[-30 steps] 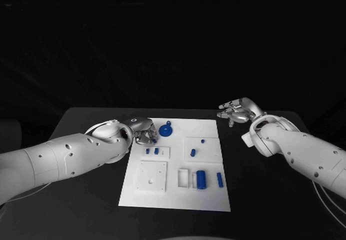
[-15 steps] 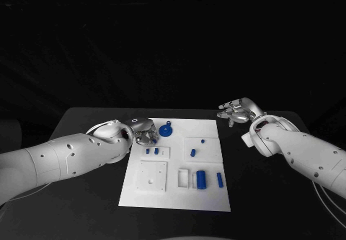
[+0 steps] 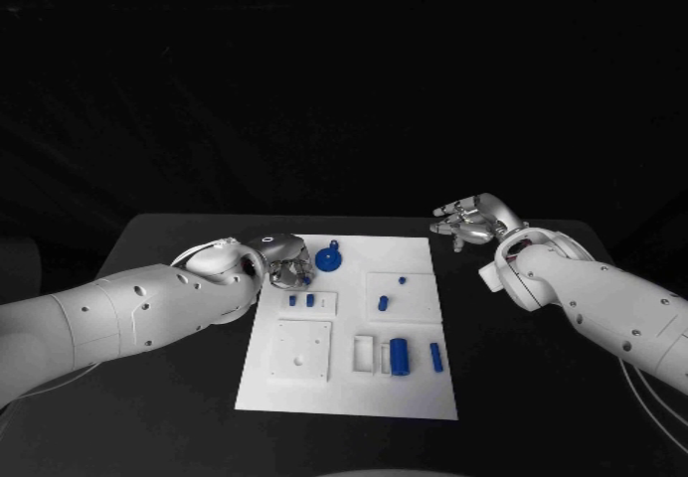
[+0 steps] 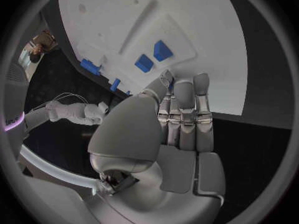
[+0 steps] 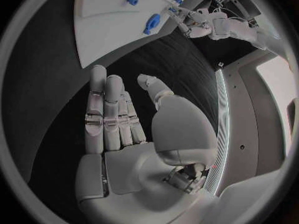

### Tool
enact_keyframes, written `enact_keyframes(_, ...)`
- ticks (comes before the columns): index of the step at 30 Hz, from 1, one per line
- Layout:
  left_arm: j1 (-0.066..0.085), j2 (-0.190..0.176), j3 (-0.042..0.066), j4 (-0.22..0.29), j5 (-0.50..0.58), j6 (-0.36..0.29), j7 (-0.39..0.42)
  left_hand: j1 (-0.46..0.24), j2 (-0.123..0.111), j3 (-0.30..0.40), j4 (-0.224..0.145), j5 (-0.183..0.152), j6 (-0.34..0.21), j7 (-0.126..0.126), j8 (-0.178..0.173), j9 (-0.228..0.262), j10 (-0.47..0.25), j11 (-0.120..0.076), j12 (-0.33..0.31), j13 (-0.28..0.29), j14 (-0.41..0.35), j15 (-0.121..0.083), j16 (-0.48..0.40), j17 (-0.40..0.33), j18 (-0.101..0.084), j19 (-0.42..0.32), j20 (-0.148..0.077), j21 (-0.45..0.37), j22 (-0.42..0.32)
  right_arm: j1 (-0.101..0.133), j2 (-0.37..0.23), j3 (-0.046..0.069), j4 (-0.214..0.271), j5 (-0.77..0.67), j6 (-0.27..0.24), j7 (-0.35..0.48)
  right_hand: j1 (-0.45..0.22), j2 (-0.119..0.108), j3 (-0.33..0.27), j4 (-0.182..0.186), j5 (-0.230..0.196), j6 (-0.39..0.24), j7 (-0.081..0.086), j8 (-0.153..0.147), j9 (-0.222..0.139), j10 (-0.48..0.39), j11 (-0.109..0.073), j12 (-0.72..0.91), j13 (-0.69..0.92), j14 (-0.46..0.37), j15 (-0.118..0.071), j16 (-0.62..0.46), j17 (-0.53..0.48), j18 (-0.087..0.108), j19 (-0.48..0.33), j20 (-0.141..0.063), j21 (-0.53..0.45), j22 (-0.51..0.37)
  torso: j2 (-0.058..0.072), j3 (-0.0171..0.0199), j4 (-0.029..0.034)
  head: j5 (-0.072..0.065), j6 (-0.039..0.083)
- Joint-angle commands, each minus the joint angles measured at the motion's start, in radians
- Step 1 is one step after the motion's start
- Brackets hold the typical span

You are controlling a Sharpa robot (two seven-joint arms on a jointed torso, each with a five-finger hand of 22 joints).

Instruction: Assemble the parts on the task board

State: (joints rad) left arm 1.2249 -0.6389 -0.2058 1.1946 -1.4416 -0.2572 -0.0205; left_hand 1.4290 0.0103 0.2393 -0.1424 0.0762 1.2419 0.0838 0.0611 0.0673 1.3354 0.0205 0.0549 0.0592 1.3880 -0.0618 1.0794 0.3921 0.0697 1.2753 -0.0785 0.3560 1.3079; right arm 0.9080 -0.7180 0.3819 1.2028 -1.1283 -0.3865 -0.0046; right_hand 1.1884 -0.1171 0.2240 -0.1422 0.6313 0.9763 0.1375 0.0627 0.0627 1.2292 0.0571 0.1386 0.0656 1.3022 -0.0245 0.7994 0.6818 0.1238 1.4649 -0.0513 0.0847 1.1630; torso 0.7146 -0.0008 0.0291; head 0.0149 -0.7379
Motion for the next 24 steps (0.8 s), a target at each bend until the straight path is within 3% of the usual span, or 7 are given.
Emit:
enact_keyframes(1,-0.009,0.0,-0.008,0.001,-0.009,0.046,-0.008,0.003,0.005,0.002,-0.004,-0.001,-0.023,0.005,0.001,-0.003,-0.006,0.006,0.004,0.001,-0.001,0.004,-0.007,0.0,0.015,-0.009,0.002,0.006,0.02,0.0,0.0,0.001,0.002,0.0,0.005,0.01,-0.009,-0.003,0.005,-0.001,0.004,-0.003,0.006,0.0,0.002,0.0,0.009,-0.003,-0.001,-0.007,0.002,0.005,-0.001,0.011,0.017,0.007,-0.004,-0.001,0.0,-0.0004,0.0006,0.0,0.001)
enact_keyframes(4,-0.009,-0.003,-0.008,0.001,-0.007,0.037,-0.008,0.007,0.0,0.002,-0.009,-0.001,-0.041,0.008,0.0,-0.004,-0.007,0.007,0.004,0.001,-0.002,0.005,-0.006,0.0,0.016,-0.009,0.003,0.007,0.02,0.0,-0.001,0.001,0.002,0.0,0.005,0.01,-0.009,-0.003,0.006,-0.002,0.005,-0.003,0.006,0.0,0.001,-0.001,0.009,-0.004,-0.001,-0.007,0.002,0.006,-0.003,0.011,0.016,0.007,-0.003,-0.003,0.0,-0.0005,0.0007,-0.001,0.001)
enact_keyframes(10,-0.009,-0.008,-0.008,0.003,-0.009,0.014,-0.009,0.008,-0.016,0.011,-0.017,-0.004,-0.132,-0.001,0.0,-0.006,-0.008,0.005,0.004,0.001,-0.007,0.004,-0.011,-0.002,0.016,-0.013,0.004,0.01,0.02,-0.001,-0.001,0.001,0.002,0.0,0.005,0.011,-0.009,-0.006,0.004,-0.003,0.004,-0.008,0.008,0.0,0.001,-0.02,0.016,-0.014,-0.002,-0.01,0.006,0.005,-0.003,0.012,0.014,0.009,-0.005,-0.004,0.0,-0.0008,0.0012,-0.001,0.001)
enact_keyframes(20,-0.009,-0.016,-0.008,0.005,-0.012,-0.032,-0.005,0.004,-0.044,0.018,-0.02,-0.014,-0.219,-0.024,0.0,-0.005,-0.015,0.006,0.004,0.0,-0.01,0.005,-0.017,-0.005,0.015,-0.013,0.005,0.009,0.018,-0.001,-0.002,0.001,0.004,0.0,0.017,0.012,-0.002,-0.009,-0.002,-0.009,0.001,-0.022,0.016,-0.001,0.001,-0.078,0.035,-0.035,-0.004,-0.012,0.017,0.007,-0.005,0.026,0.016,0.02,-0.005,-0.009,-0.001,-0.0009,0.0008,-0.002,0.002)
enact_keyframes(24,-0.009,-0.019,-0.007,0.005,-0.011,-0.044,-0.005,0.003,-0.051,0.024,-0.016,-0.014,-0.229,-0.025,0.0,-0.005,-0.025,0.011,0.004,0.0,-0.01,0.008,-0.019,-0.006,0.016,-0.013,0.006,0.006,0.018,-0.002,-0.002,0.001,0.006,-0.001,0.024,0.011,0.001,-0.008,-0.004,-0.013,-0.001,-0.022,0.017,-0.001,0.001,-0.083,0.036,-0.035,-0.005,-0.011,0.019,0.008,-0.006,0.029,0.017,0.022,-0.005,-0.01,0.0,-0.0012,0.001,-0.002,0.003)
